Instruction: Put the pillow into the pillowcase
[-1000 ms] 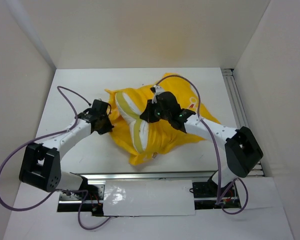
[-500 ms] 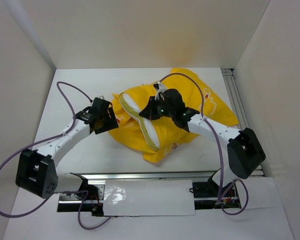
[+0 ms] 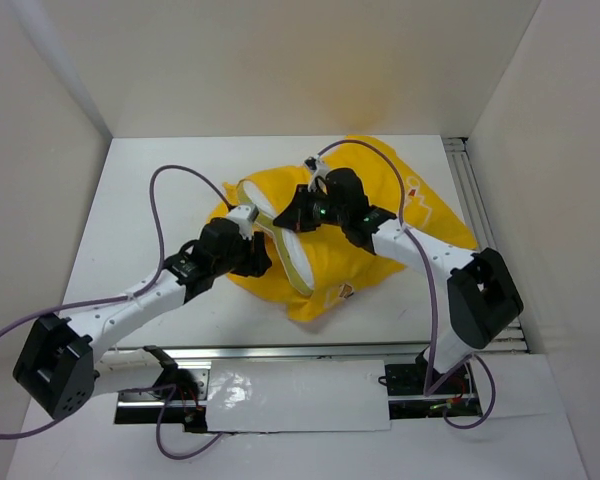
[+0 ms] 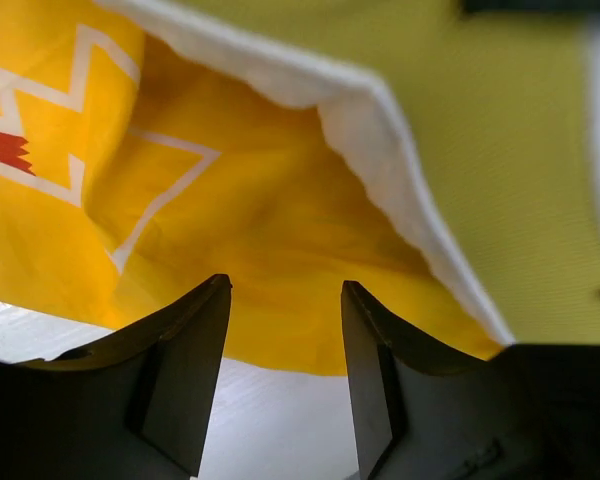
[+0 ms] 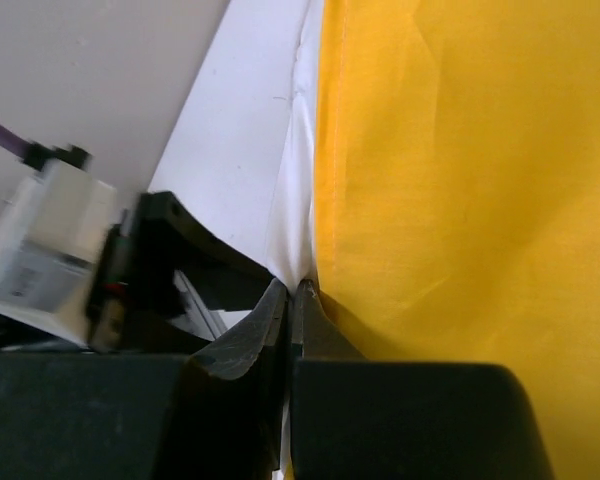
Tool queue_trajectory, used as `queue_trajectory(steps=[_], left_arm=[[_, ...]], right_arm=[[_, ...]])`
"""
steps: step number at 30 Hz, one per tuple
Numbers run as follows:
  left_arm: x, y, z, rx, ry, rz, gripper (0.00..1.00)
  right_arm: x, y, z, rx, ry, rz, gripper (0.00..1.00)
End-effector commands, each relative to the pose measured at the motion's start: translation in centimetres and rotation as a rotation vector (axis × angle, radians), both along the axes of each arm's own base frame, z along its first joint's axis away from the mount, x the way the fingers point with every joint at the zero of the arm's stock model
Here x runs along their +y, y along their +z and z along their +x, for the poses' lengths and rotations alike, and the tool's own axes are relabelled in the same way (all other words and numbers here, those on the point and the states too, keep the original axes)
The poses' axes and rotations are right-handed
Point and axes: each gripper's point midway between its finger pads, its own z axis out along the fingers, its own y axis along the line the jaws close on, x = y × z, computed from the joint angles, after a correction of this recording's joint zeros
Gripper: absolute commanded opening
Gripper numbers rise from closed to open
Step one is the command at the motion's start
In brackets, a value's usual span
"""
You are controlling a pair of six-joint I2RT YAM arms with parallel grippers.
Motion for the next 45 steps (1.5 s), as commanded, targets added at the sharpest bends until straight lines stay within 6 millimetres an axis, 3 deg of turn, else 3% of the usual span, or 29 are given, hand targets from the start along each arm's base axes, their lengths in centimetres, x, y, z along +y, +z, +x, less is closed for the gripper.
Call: queue_trajectory(steps=[1,4,5,7,8,10,12,13,16,17,19,26,33,35,38,39,41,45], left_arm=[[-1.0,1.5,2.2,-0.179,-0.06,-0.005,0.6],[-1.5,1.5,3.2,-0.238,-0.076,-0.004,0.6],[-1.6,0.6,3.5,-0.228,-0.085,0.017,0.6],[-2.4,1.1,4.4,-0.278,-0.13,0.033,0.52],[-2.6,-0.2,4.8,-0.253,-0.14,0.06,0.52],[-2.8,-0.2,6.2,-0.263,-0.128,0.101,0.5],[-2.5,-2.5,6.7,-0.202,-0.122,0.163,0.49],[-2.4,-2.4,7.4,-0.206,-0.107,0.185,0.49],[-2.5,-3.7,7.2,-0.166,-0.13,0.209,0.54],[-2.5,-4.3,7.1,-0.148,-0.126,0.209,0.64],[-2.8,-5.5,6.8,-0.097,-0.145,0.212,0.71],[-3.3,-8.8,3.7,0.022,-0.169,0.148,0.73],[-4.8,-11.2,2.6,0.063,-0.199,0.165,0.74],[-5.0,-12.7,2.6,0.105,-0.19,0.192,0.72],[-5.1,-14.0,2.7,0.126,-0.162,0.231,0.59],[-5.1,-14.1,2.3,0.133,-0.164,0.244,0.49],[-4.7,-14.8,2.5,0.135,-0.132,0.288,0.47],[-4.7,-14.9,2.5,0.112,-0.106,0.333,0.31]], right_arm=[[1.3,7.2,0.9,-0.122,0.068,0.167,0.0],[1.4,7.5,0.7,-0.1,0.097,0.186,0.0],[1.4,7.5,0.5,-0.089,0.104,0.193,0.0],[1.5,7.6,0.3,-0.079,0.111,0.198,0.0],[1.3,8.0,0.4,-0.083,0.117,0.213,0.0],[1.4,7.6,-0.1,-0.062,0.138,0.217,0.0],[1.1,7.7,-0.1,-0.049,0.142,0.224,0.0],[1.3,7.6,-0.2,-0.04,0.158,0.232,0.0],[1.1,7.4,-0.1,-0.025,0.173,0.24,0.0],[1.1,7.4,-0.1,-0.025,0.173,0.24,0.0],[1.3,7.3,-0.1,-0.022,0.182,0.24,0.0],[1.2,7.2,0.4,-0.012,0.181,0.247,0.0],[1.3,6.7,0.5,0.02,0.193,0.269,0.0],[0.9,6.7,0.8,0.019,0.184,0.269,0.0],[0.8,6.7,0.6,0.019,0.184,0.269,0.0],[0.8,6.7,0.6,0.019,0.184,0.269,0.0],[0.5,6.3,0.8,0.035,0.171,0.268,0.0],[0.2,6.7,0.8,0.045,0.176,0.294,0.0]])
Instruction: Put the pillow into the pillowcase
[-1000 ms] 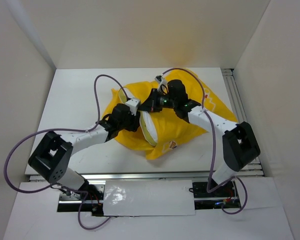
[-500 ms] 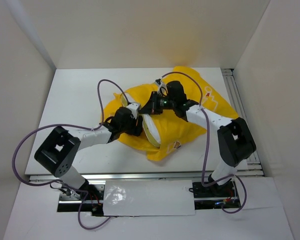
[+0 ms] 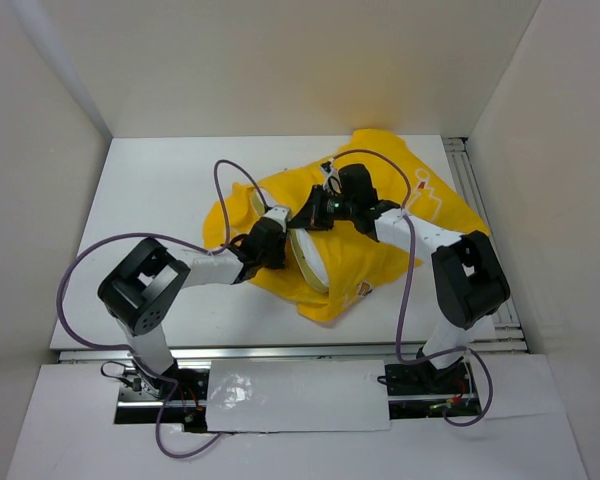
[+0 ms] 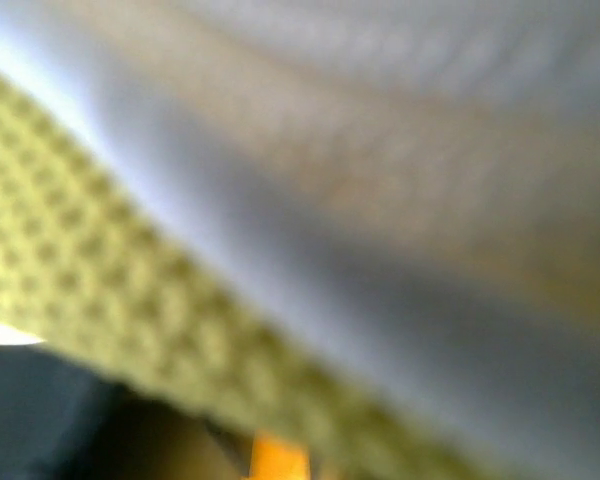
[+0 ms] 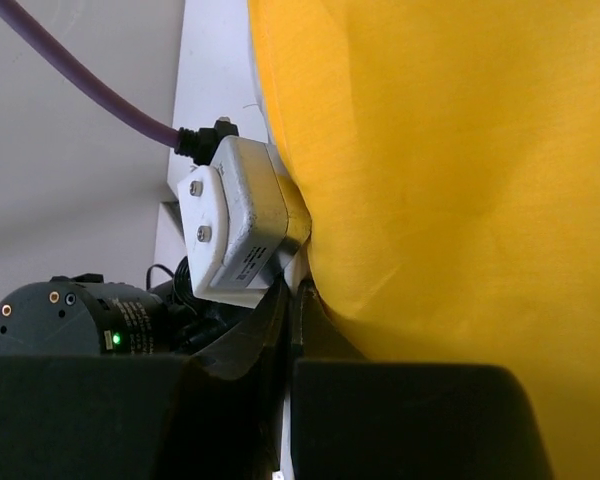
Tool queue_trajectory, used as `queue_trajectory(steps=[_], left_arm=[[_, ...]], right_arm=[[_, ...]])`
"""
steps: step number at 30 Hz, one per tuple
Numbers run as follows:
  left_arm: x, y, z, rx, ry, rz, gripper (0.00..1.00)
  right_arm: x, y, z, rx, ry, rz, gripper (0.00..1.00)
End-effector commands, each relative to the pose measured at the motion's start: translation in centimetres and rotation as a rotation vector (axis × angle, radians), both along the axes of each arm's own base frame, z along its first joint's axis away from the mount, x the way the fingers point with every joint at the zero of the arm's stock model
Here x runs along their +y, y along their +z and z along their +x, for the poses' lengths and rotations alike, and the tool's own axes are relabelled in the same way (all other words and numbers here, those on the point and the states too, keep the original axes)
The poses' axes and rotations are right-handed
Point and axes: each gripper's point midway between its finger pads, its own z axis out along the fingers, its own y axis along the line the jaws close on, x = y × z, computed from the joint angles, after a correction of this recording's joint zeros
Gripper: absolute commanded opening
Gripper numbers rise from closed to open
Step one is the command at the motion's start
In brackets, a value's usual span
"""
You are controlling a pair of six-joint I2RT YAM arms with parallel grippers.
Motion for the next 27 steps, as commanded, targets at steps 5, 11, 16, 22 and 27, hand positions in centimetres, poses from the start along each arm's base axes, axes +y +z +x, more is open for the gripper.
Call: queue_trajectory(steps=[5,11,16,22,27], left_arm=[[-0.2,-5.1,-4.8,0.139,-0.117,0.155,0.0],[0.9,0.9,-3.6,0.011,0.052,0.047,0.0],[3.5,9.9,-3.8,-0.19,0.187,-0.124,0.0],[6.7,15.0,-5.9,-0.291,0.25,-0.309,0.0],[11.3,17.9,-6.4,-0.346,0.429,-0.303,0.0]], right_arm=[[2.2,10.8,-1.4,-0.237,0.136,0.262,0.0],[0.5,9.2,-0.6,-0.212,0.04,0.179,0.0],[-1.5,8.1,1.5,-0.293,-0.08,-0.024,0.0],[-3.3,9.2,2.2,-0.371,-0.201,-0.116,0.0],[-2.7,7.6,1.3,-0.416,-0.131,-0.293,0.0]])
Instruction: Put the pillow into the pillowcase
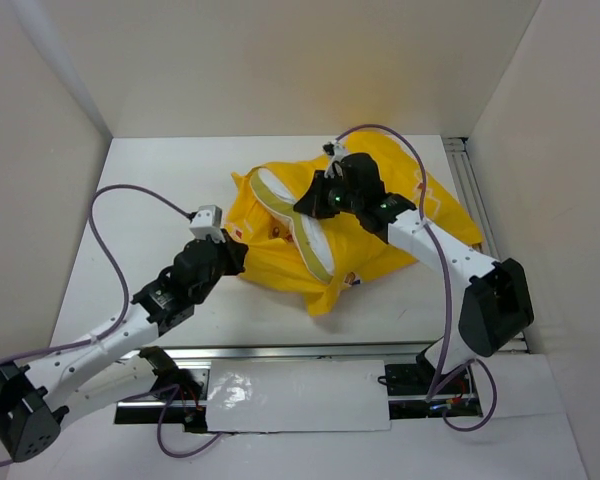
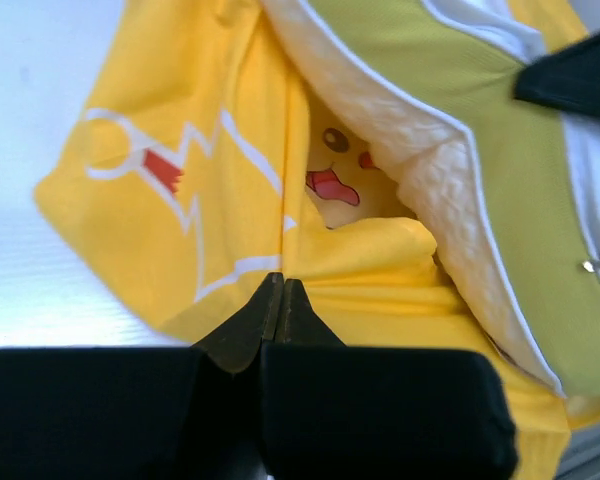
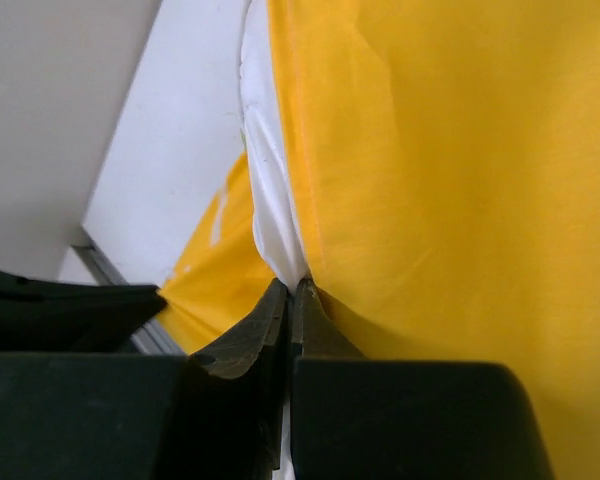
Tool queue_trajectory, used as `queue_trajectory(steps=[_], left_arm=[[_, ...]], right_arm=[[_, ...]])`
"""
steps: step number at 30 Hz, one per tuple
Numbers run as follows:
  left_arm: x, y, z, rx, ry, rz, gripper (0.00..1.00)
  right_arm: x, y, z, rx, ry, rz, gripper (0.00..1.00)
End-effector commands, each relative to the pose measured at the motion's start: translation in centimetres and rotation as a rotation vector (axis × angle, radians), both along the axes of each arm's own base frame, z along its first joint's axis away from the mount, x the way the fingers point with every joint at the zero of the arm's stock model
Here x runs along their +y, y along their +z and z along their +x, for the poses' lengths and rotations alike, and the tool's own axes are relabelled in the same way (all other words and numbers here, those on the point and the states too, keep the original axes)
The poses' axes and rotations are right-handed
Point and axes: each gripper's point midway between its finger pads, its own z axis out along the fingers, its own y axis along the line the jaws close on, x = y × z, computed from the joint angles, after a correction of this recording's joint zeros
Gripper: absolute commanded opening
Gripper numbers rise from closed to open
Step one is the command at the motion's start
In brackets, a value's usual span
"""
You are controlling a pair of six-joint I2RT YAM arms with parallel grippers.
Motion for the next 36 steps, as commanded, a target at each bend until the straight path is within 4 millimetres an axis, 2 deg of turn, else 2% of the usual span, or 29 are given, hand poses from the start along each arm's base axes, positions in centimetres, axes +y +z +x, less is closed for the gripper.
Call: queue_trajectory(steps=[1,2,3,4,6,8,10,11,12,13,15,16,18,19,20,21,22,23,24,25,26,27,28,29,30,32,33,34,36], left_arm=[[4.2,2.0,0.7,-0.014,0.21,-0.015,0.0],[5.3,2.4,1.0,-0.015,0.267,-0.011,0.0],[6.5,2.3,1.1,0.001,0.306,0.01,0.0],[7.0,3.3,1.5,0.006,0.332,0.0,0.0],[9.2,3.1,1.9,0.043,0.42,0.016,0.0],[9.9,4.0,2.6,0.038,0.44,-0.007,0.0],[10.8,4.7,3.0,0.036,0.455,-0.017,0.0],[11.0,6.1,2.9,0.007,0.455,-0.045,0.0],[11.3,6.7,2.7,-0.002,0.455,-0.056,0.0],[11.7,7.7,2.6,-0.026,0.463,-0.061,0.0],[11.6,9.0,1.4,-0.062,0.42,-0.078,0.0],[11.2,9.1,1.2,-0.076,0.381,-0.071,0.0],[9.6,8.5,1.0,-0.052,0.282,-0.084,0.0],[8.0,6.9,1.1,0.012,0.208,-0.076,0.0],[7.9,5.9,1.3,0.044,0.208,-0.058,0.0],[6.5,5.1,1.2,0.083,0.139,-0.066,0.0],[5.7,3.5,1.5,0.134,0.116,-0.068,0.0],[4.4,2.5,1.2,0.169,0.051,-0.081,0.0],[3.7,2.0,1.2,0.182,0.015,-0.092,0.05],[2.8,2.3,1.7,0.156,-0.023,-0.117,0.13],[1.6,1.1,1.6,0.182,-0.074,-0.122,0.23],[0.5,1.1,1.5,0.184,-0.122,-0.136,0.34],[-0.1,0.8,1.6,0.194,-0.129,-0.144,0.55],[-1.0,0.3,1.5,0.209,-0.153,-0.137,0.64],[-1.7,-0.3,1.9,0.24,-0.157,-0.139,0.74],[-3.0,-0.6,2.0,0.261,-0.181,-0.138,0.82],[-3.7,-1.0,1.9,0.278,-0.194,-0.15,0.82],[-4.5,-1.2,1.8,0.287,-0.221,-0.164,0.82],[-5.7,-2.8,1.4,0.317,-0.254,-0.17,0.83]], right_arm=[[-0.1,1.2,0.4,-0.138,0.031,-0.175,0.0],[0.7,1.0,-0.3,-0.142,0.094,-0.195,0.0],[0.5,-0.7,-0.9,-0.089,0.127,-0.237,0.0],[1.0,-1.0,-1.7,-0.103,0.182,-0.256,0.0],[0.9,-2.9,-2.8,-0.085,0.181,-0.312,0.0],[0.6,-4.9,-4.0,-0.105,0.206,-0.394,0.0],[-0.6,-8.2,-3.7,-0.041,0.148,-0.515,0.0],[-0.7,-8.6,-3.2,-0.022,0.087,-0.555,0.0],[-1.3,-11.2,-2.6,0.017,0.036,-0.645,0.0],[-3.2,-12.4,-1.9,0.024,-0.052,-0.776,0.0],[-2.2,-12.8,-1.0,0.038,-0.121,-0.829,0.0],[-1.9,-14.8,-1.0,0.066,-0.105,-0.88,0.0],[0.8,-14.4,-0.9,0.029,-0.093,-0.814,0.0],[2.6,-13.1,-1.1,0.007,-0.052,-0.707,0.0],[3.8,-11.4,-1.0,-0.026,-0.036,-0.631,0.0],[3.8,-11.0,-1.1,-0.026,-0.036,-0.583,0.0],[5.1,-8.2,-1.4,-0.056,0.017,-0.459,0.0],[5.4,-7.1,-1.5,-0.046,0.037,-0.399,0.0],[4.8,-6.9,-1.3,-0.028,0.042,-0.363,0.0],[4.9,-5.3,-1.6,-0.04,0.061,-0.307,0.0],[5.6,-3.9,-1.9,-0.047,0.088,-0.228,0.0],[5.4,-4.0,-2.3,-0.038,0.091,-0.203,0.0],[4.9,-3.4,-1.9,-0.037,0.078,-0.17,0.0],[4.8,-1.9,-1.9,-0.051,0.074,-0.12,0.0],[4.1,-1.7,-1.4,-0.035,0.051,-0.092,0.0],[3.7,-1.0,-1.5,-0.021,0.058,-0.039,0.0],[3.8,-0.6,-1.3,-0.007,0.053,-0.008,0.0],[3.4,-1.5,-1.4,0.021,0.052,0.003,0.0],[3.8,-0.6,-1.8,0.019,0.085,0.068,0.0]])
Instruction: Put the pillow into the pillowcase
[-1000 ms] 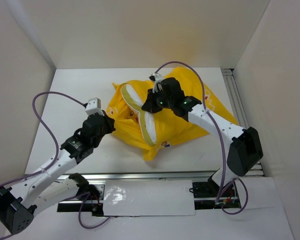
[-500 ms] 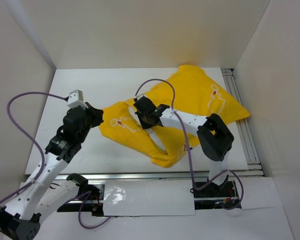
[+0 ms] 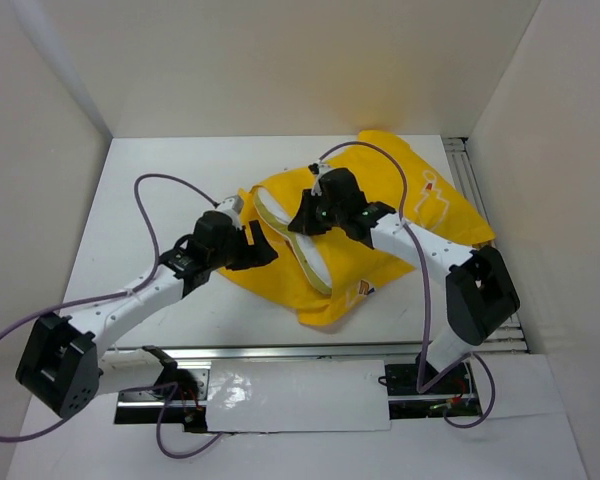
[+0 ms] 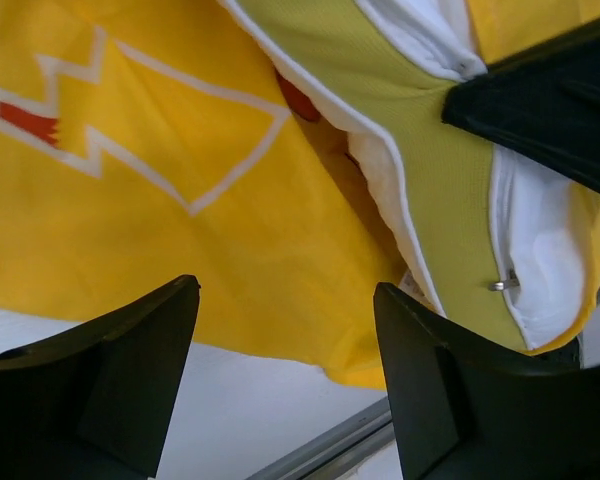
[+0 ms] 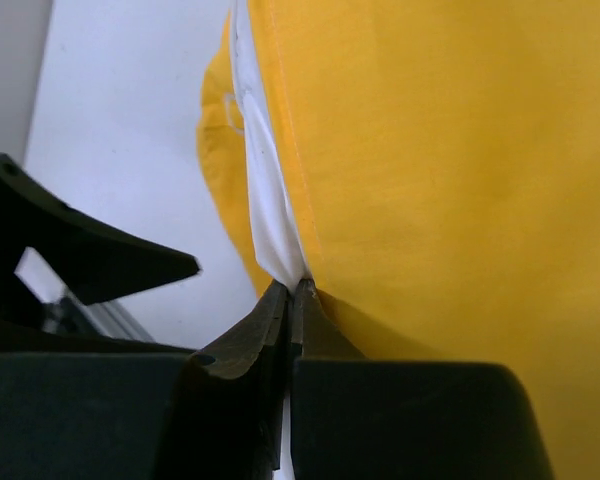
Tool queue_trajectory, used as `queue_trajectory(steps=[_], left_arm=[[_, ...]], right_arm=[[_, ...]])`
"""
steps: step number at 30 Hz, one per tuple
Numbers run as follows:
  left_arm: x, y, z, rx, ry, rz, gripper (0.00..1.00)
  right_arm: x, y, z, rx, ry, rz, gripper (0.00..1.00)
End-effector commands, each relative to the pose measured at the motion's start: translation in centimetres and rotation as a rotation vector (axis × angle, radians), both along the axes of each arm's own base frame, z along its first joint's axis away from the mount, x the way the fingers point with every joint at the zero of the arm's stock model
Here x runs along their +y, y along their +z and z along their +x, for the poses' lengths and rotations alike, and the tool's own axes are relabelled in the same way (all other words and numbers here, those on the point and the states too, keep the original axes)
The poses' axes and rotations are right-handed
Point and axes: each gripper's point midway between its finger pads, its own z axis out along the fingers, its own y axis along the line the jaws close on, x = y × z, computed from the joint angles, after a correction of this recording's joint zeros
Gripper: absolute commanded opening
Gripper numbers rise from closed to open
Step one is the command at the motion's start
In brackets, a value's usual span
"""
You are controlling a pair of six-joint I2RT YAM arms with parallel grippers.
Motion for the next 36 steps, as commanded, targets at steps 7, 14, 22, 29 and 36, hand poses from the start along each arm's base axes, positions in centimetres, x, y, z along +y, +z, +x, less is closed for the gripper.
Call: queue_trajectory(steps=[7,14,22,29,36], left_arm=[[-5.9,0.1,2.0,-0.027,-0.067,-0.075,0.86],[-5.6,-3.0,1.4,0.045,-0.042,-0.018,0.8],[-6.9,-4.7,2.4,0.062,-0.003,0.09,0.82],[-5.2,-6.6,3.3,0.112,0.17,0.118,0.81],[-5.9,-8.0,4.6,0.106,0.33,0.058,0.82]], right_arm=[[1.9,5.0,-0.1,-0.011,0.054,0.282,0.0],[0.9,6.5,1.1,-0.032,0.004,0.321,0.0],[1.4,6.4,0.5,-0.01,0.038,0.351,0.0],[0.9,6.9,0.6,0.0,0.038,0.388,0.0],[1.5,6.9,-0.4,0.047,0.063,0.469,0.0]])
